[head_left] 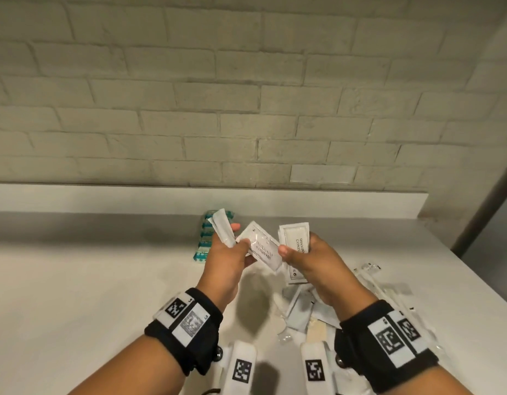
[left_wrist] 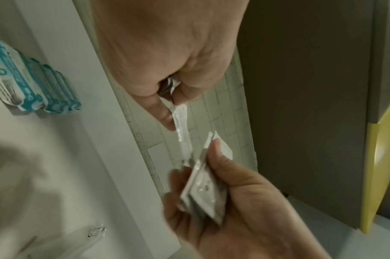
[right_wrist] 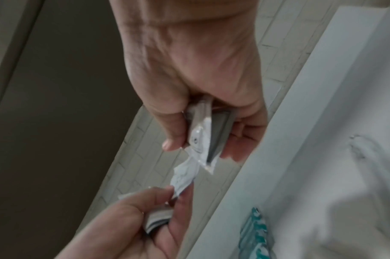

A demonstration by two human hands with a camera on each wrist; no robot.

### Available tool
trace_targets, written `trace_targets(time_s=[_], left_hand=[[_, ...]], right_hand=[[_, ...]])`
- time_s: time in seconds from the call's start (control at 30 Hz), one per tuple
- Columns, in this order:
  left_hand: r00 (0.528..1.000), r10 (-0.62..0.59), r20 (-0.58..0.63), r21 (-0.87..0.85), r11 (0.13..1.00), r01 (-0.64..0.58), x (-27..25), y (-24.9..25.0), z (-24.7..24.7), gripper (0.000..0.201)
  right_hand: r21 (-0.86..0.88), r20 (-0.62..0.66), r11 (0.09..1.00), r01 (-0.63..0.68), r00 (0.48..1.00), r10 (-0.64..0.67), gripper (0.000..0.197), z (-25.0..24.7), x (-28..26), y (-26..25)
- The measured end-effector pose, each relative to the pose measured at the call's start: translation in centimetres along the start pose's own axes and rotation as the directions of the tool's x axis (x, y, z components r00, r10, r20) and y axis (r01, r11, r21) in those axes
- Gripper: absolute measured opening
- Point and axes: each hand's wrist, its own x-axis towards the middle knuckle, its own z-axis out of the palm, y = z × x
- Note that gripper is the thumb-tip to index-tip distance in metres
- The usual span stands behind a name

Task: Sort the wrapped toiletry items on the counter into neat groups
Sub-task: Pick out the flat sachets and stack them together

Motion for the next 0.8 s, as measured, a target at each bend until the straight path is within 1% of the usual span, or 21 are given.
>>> trace_targets(time_s=[0.07, 0.1, 0.13, 0.2, 0.23, 0.27, 0.33, 0.37, 0.4, 0.43, 0.47, 0.5, 0.53, 0.57, 0.6, 0.63, 0.67, 0.7, 0.73, 0.8], left_hand=[[1.0, 0.019, -0.022, -0.047, 0.999, -0.02, 0.2, 0.1, 0.0, 0.034], [1.0, 0.014, -0.001, -0.054, 0.998, -0.014, 0.2, 0.1, -0.1, 0.035], [0.999, -0.002, 0.04, -0.05, 0.999, 0.004, 0.2, 0.1, -0.2, 0.035], [0.992, -0.053, 0.116, -0.01, 0.998, 0.055, 0.1, -0.1, -0.5, 0.032], [0.99, -0.072, 0.123, 0.003, 0.997, 0.072, 0.0, -0.2, -0.7, 0.028], [0.991, -0.081, 0.108, 0.008, 0.997, 0.081, 0.0, -0.3, -0.9, 0.022], [0.995, -0.072, 0.067, 0.038, 0.997, 0.07, 0.1, -0.4, -1.2, 0.009], [0.994, -0.078, 0.074, 0.065, 0.995, 0.073, 0.2, -0.2, -1.5, 0.006], [0.987, -0.105, 0.123, 0.111, 0.99, 0.091, 0.1, -0.1, -1.6, 0.008], [0.969, -0.149, 0.196, 0.173, 0.978, 0.115, -0.1, 0.0, -1.5, 0.012], [0.944, -0.195, 0.266, 0.234, 0.963, 0.133, -0.4, 0.0, -1.5, 0.016], [0.924, -0.226, 0.307, 0.277, 0.95, 0.141, -0.6, -0.2, -1.3, 0.018], [0.92, -0.237, 0.313, 0.295, 0.945, 0.143, -0.7, -0.4, -1.1, 0.021], [0.931, -0.226, 0.288, 0.283, 0.948, 0.143, -0.8, -0.6, -0.8, 0.022], [0.946, -0.208, 0.25, 0.247, 0.958, 0.146, -0.8, -0.7, -0.7, 0.023], [0.957, -0.193, 0.216, 0.195, 0.969, 0.152, -0.8, -0.8, -0.6, 0.022], [0.961, -0.187, 0.204, 0.141, 0.977, 0.16, -0.7, -0.9, -0.6, 0.021], [0.957, -0.187, 0.22, 0.097, 0.981, 0.169, -0.7, -0.8, -0.6, 0.02], [0.949, -0.191, 0.252, 0.071, 0.981, 0.179, -0.8, -0.7, -0.6, 0.021], [0.926, -0.216, 0.309, 0.034, 0.976, 0.217, -1.1, -0.5, -0.6, 0.027]], right_hand=[[-0.053, 0.026, 0.998, -0.034, 0.999, 0.035, 0.034, 0.6, -0.3, 0.7], [-0.047, 0.037, 0.998, -0.049, 0.998, 0.051, 0.04, 0.8, -0.5, 0.9], [-0.006, 0.038, 0.998, -0.06, 0.997, 0.06, 0.042, 0.8, -0.5, 1.1], [0.052, 0.018, 0.997, -0.06, 0.998, 0.059, 0.038, 0.5, -0.3, 0.5], [0.015, 0.007, 0.999, -0.052, 0.999, 0.052, 0.036, 0.1, 0.0, 0.0], [-0.06, 0.018, 0.997, -0.045, 0.999, 0.046, 0.034, -0.4, 0.2, -0.7], [-0.268, 0.109, 0.963, -0.03, 0.992, 0.061, 0.03, -1.7, 0.5, -2.3], [-0.358, 0.181, 0.934, -0.017, 0.979, 0.088, 0.028, -1.9, 0.8, -3.0], [-0.423, 0.233, 0.906, 0.003, 0.967, 0.105, 0.026, -2.0, 0.8, -3.5], [-0.467, 0.255, 0.884, 0.032, 0.962, 0.101, 0.026, -1.9, 1.0, -3.9], [-0.499, 0.244, 0.864, 0.065, 0.967, 0.069, 0.027, -1.6, 1.3, -4.2], [-0.504, 0.208, 0.858, 0.096, 0.978, 0.012, 0.026, -1.2, 1.5, -4.5], [-0.475, 0.15, 0.872, 0.117, 0.987, -0.051, 0.023, -1.0, 1.6, -4.6], [-0.408, 0.075, 0.905, 0.124, 0.992, -0.102, 0.018, -0.9, 1.8, -4.5], [-0.306, 0.01, 0.945, 0.115, 0.993, -0.118, 0.014, -0.8, 2.0, -4.2], [-0.178, -0.021, 0.98, 0.088, 0.995, -0.093, 0.013, -0.8, 2.0, -3.8], [-0.046, -0.014, 0.998, 0.045, 0.999, -0.046, 0.019, -0.5, 1.9, -3.3], [0.068, 0.015, 0.998, 0.001, 1.0, -0.002, 0.026, -0.1, 1.7, -2.6], [0.126, 0.042, 0.992, -0.029, 0.999, 0.024, 0.031, 0.5, 1.4, -1.9], [0.081, 0.022, 0.997, -0.016, 1.0, 0.015, 0.036, 1.7, 0.9, -1.0]])
